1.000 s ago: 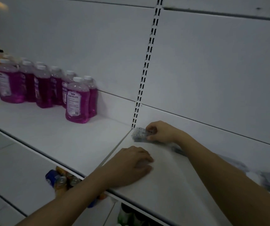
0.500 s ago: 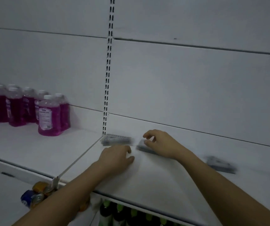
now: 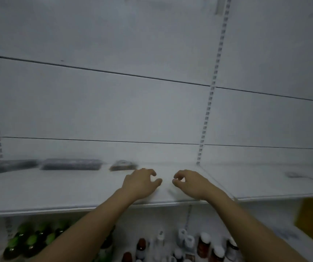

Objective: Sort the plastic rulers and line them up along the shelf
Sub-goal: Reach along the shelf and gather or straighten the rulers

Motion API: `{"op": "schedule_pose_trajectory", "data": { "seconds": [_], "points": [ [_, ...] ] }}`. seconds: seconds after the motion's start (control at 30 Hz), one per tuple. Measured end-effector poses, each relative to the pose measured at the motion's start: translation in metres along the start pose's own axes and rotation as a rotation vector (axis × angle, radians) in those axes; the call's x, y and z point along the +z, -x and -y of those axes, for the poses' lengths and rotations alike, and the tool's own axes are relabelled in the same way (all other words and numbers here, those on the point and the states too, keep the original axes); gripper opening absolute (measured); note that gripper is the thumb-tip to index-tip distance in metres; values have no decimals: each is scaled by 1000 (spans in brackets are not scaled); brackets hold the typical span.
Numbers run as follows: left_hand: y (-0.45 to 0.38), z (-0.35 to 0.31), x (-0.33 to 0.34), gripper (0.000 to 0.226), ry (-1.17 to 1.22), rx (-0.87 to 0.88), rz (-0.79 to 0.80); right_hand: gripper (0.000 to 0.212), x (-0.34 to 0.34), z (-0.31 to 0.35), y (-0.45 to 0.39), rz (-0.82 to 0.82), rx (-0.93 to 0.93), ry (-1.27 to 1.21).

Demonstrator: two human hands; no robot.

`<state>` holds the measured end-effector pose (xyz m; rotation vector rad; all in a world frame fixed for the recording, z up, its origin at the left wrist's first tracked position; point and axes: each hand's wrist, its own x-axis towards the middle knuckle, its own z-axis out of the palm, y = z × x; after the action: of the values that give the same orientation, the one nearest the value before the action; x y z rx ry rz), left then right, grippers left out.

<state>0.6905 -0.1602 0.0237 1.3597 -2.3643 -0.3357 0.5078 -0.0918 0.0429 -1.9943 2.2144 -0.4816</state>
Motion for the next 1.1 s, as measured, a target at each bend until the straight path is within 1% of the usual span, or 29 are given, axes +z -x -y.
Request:
{"op": "schedule_pose_trajectory", "data": {
  "seconds": [0.23, 0.37, 0.5, 0.7, 0.87, 1.0, 1.1],
  "points": [
    [-5, -169, 68, 49, 15, 205, 116, 39, -64, -149, 96, -96, 220, -21],
    [-18, -242, 108, 47, 5, 301, 160, 37, -77, -216, 128, -128, 305, -73],
    [-40, -300, 150, 45, 20, 370, 211, 37, -86, -283, 146, -124, 402, -88],
    [-101, -376, 213, 44, 80, 419, 242, 41, -105, -384, 139, -126, 481, -85],
    [-167, -438, 262, 43, 148, 406, 268, 37, -132, -465, 115, -123, 493, -49],
    [-204, -476, 301, 46, 146, 419, 283, 35, -151, -526, 91, -228, 499, -64],
    [-225, -500, 325, 50, 139, 408, 299, 38, -150, -567, 74, -223, 482, -89]
  ]
}}
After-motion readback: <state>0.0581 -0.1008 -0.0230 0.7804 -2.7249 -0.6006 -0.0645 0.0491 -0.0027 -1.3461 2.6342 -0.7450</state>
